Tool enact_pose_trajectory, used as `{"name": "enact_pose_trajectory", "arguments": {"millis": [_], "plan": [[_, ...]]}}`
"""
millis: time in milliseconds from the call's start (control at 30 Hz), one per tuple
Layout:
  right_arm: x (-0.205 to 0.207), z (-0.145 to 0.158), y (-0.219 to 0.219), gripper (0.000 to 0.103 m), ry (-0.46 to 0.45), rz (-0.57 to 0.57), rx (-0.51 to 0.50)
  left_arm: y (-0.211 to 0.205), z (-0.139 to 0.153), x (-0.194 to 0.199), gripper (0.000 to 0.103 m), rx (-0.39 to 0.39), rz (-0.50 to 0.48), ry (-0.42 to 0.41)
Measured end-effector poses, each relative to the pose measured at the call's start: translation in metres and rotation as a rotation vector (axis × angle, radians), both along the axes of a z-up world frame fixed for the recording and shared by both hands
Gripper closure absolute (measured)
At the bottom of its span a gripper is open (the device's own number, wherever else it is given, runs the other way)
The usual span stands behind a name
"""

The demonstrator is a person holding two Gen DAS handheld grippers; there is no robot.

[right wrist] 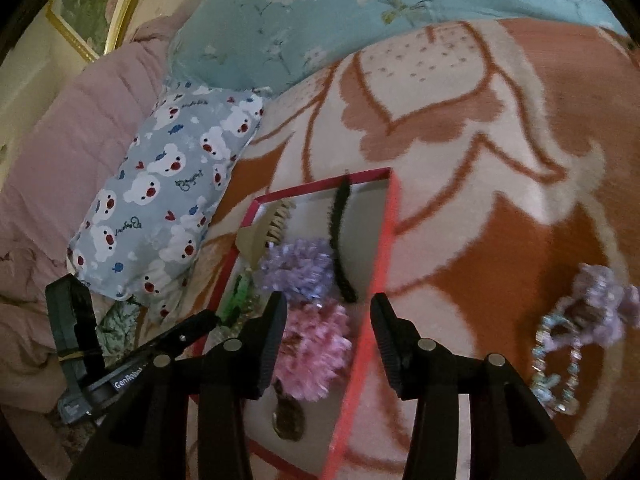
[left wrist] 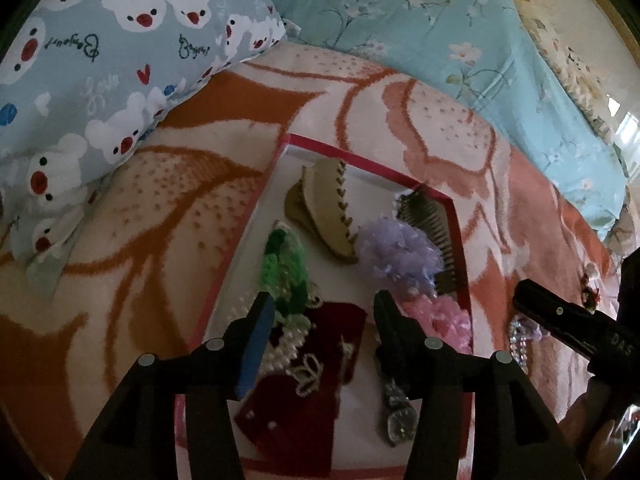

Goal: Organize jewelry
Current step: 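Carry the lilac scrunchie and green bracelet into the box and open both tools, then move both tools back to the remaining beaded bracelets beside the box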

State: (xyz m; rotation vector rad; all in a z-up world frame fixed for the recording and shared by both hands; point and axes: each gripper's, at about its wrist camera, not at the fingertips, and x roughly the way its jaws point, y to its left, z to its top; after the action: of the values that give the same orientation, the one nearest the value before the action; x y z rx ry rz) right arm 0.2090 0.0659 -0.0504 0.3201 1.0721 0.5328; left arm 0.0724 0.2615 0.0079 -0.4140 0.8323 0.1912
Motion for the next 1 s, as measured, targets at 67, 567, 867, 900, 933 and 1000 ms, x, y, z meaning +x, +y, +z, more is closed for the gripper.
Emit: {"name": "enact_pose_trajectory", "arguments": {"millis": [67, 567, 867, 900, 933, 1000], "plan": [[-0.005, 0.002, -0.013, 0.057, 0.000, -0.016, -0.004, -0.004, 0.001, -0.004, 0.050, -0.009, -0.005, 0.005], [-0.040, 0.000, -0.122, 0.053, 0.022, -0.187, -0.032, -0.046, 0.015, -0.021, 0.046, -0.006, -0.083, 0.006], [-0.042, -0.007, -0.163, 0.053, 0.024, -0.272, -0.059, -0.092, 0.023, -0.018, 0.046, 0.009, -0.197, 0.006], [-0.041, -0.009, -0.165, 0.053, 0.026, -0.278, -0.063, -0.098, 0.023, -0.017, 0.046, 0.012, -0.212, 0.007], [-0.039, -0.011, -0.168, 0.053, 0.029, -0.282, -0.067, -0.104, 0.023, -0.015, 0.046, 0.016, -0.226, 0.009], [-0.037, -0.014, -0.172, 0.053, 0.026, -0.288, -0.083, -0.116, 0.023, -0.012, 0.046, 0.032, -0.252, 0.014]]}}
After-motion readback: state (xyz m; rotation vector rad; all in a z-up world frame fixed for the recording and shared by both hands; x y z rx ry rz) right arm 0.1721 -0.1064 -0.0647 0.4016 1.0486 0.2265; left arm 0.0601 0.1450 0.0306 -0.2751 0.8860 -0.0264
